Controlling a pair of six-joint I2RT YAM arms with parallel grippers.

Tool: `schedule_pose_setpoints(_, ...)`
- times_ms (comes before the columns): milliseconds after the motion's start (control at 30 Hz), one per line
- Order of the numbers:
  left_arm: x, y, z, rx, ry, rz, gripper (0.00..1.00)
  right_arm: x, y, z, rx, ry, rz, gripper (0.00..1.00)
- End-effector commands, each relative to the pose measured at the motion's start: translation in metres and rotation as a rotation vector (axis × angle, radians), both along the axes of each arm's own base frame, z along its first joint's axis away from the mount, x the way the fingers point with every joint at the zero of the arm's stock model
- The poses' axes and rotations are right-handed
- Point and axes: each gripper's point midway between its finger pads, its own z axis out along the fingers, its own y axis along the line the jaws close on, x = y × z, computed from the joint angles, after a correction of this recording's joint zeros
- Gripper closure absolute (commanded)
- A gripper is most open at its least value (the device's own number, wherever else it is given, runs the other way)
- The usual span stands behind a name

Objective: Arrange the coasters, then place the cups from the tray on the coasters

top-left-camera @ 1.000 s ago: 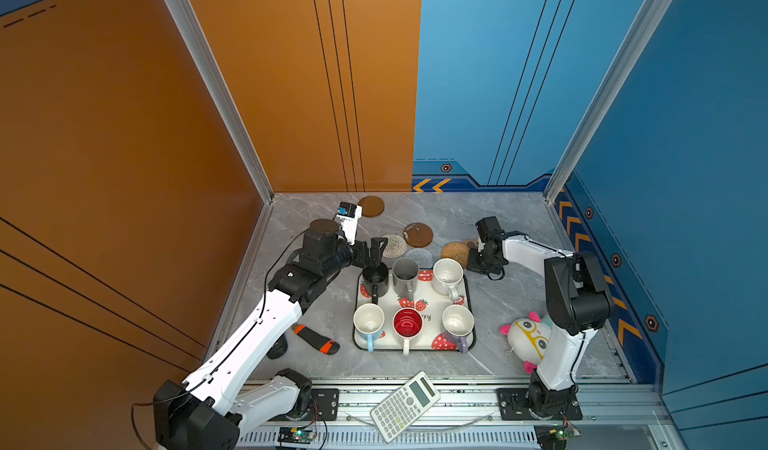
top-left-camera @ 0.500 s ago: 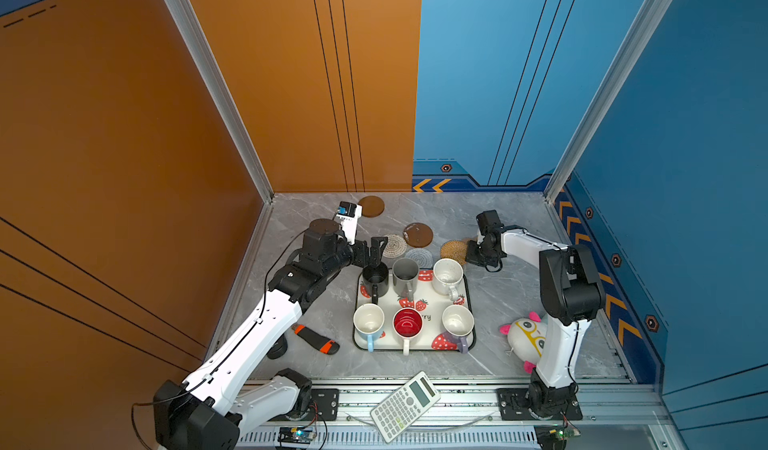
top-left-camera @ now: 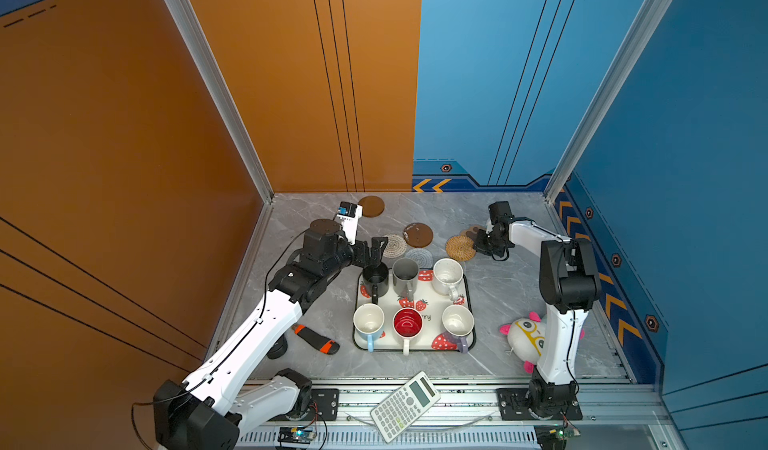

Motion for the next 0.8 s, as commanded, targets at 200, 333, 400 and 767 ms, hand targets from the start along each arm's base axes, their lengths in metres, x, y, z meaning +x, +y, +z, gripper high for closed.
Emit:
schedule_pose_setpoints(200,-0.004,0.000,0.011,0.000,-0.020,0.006,0.00,0.015,-0.015,0.006,0.038,-0.012,-0.042,1.00)
schedule_pose_setpoints(333,-0.004,-0.001,0.013,-0.002,-0.024,0.004,0.00,0.013,-0.012,0.027,0.049,-0.051,-0.028,1.00)
schedule_pose_setpoints(400,-0.005,-0.001,0.012,-0.001,-0.022,0.002,0.00,0.009,-0.012,0.044,0.050,-0.081,-0.027,1.00)
schedule_pose_setpoints(767,-0.006,-0.003,0.011,0.002,-0.024,-0.004,0.00,-0.022,0.006,0.067,0.173,-0.157,-0.007,0.34)
